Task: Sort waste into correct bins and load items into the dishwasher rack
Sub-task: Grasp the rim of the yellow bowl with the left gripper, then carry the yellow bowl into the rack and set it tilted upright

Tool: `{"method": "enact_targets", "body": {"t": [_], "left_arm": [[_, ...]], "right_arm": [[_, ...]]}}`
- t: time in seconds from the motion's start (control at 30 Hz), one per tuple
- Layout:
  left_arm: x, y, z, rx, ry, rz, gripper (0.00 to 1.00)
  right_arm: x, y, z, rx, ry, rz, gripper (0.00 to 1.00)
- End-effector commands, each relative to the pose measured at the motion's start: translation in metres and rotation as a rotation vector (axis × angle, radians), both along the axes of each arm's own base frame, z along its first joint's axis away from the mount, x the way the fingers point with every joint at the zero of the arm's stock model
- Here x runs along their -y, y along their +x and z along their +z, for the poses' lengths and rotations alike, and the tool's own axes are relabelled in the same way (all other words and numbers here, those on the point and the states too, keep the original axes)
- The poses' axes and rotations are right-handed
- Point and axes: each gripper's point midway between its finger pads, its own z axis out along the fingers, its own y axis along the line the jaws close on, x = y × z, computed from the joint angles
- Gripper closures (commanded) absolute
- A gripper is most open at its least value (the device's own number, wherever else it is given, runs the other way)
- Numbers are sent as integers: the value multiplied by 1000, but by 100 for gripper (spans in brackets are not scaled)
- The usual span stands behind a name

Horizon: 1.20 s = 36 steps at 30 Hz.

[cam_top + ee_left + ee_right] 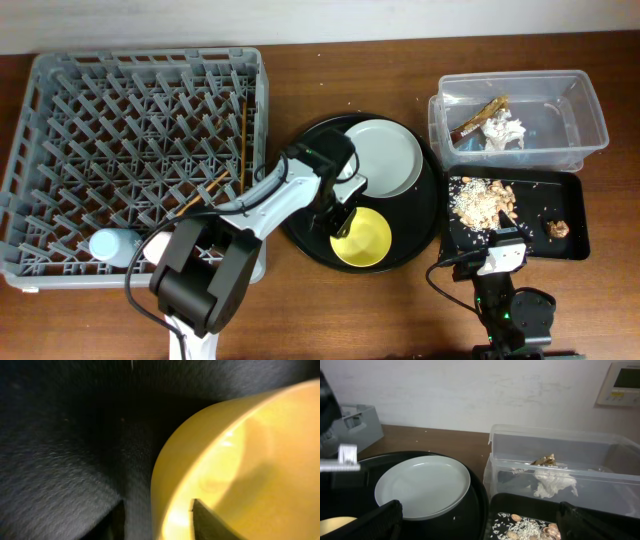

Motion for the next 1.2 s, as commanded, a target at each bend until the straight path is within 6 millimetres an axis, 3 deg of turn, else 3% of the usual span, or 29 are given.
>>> {"method": "enact_targets", "body": {"t": [0.0,0.07,0.13,0.17,0.23,0.3,0.37,0.47,0.6,0.67,0.83,1.03,1.17], "left_arm": [[1,-3,3,-18,-20,24,100],[-4,9,30,-18,-20,69,100],[-34,44,92,77,11,202,100],[-63,63,126,170,72,284,100],[-141,90,183,392,297,506,100],[-228,89,232,607,587,810,100],[-278,77,252,707,787,1018,100],[-303,80,236,763,912,1066,100],[-318,104,203,942,1070,1076,100],[-324,111,186,920,1107,1068,100],[-340,108,166,836,1136,1075,100],[-328,104,109,639,1106,1005,100],[-315,89,111,557,1067,968,100]], "right_arm": [[1,0,-2,-3,12,-3,1],[1,0,-2,-3,12,-3,2],[1,0,-2,-3,12,-3,2],[1,0,-2,-3,12,-3,2],[1,0,-2,-3,12,-3,1],[1,0,-2,-3,12,-3,2],[1,0,-2,-3,12,-3,2],[1,0,-2,-3,12,-3,2],[1,0,-2,-3,12,-3,1],[1,0,-2,-3,12,-3,1],[1,0,-2,-2,12,-3,2],[1,0,-2,-3,12,-3,2],[1,0,-2,-3,12,-3,2]]}}
